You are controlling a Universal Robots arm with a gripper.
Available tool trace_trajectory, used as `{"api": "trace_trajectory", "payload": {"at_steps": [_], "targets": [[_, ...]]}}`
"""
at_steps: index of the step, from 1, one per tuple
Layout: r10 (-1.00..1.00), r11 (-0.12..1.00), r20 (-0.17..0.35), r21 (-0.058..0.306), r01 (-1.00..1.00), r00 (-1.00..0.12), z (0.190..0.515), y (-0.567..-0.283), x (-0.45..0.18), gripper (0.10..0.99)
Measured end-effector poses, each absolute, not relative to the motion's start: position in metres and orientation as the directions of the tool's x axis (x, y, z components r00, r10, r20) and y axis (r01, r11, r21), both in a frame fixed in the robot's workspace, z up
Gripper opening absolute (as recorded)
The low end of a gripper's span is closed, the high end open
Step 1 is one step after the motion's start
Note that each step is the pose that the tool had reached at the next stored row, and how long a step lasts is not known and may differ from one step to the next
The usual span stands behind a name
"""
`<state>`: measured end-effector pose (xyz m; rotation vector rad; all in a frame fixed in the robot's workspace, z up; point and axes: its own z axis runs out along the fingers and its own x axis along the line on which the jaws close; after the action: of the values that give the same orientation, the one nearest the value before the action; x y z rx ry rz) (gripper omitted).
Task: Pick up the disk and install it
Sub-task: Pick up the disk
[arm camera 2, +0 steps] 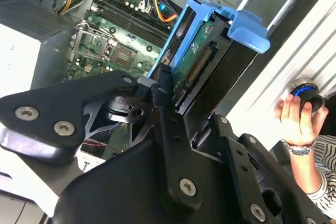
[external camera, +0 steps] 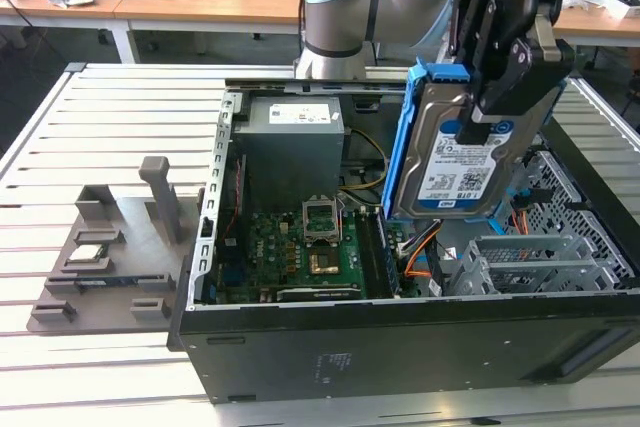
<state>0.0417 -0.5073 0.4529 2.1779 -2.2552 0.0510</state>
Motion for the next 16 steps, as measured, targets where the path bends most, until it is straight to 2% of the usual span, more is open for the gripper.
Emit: {"api": "trace_trajectory", "payload": {"at_steps": [16], "targets": [[-0.999,0.035,0.027,-0.019,-0.999,-0.035,0.453,-0.532,0.042,0.357]]}}
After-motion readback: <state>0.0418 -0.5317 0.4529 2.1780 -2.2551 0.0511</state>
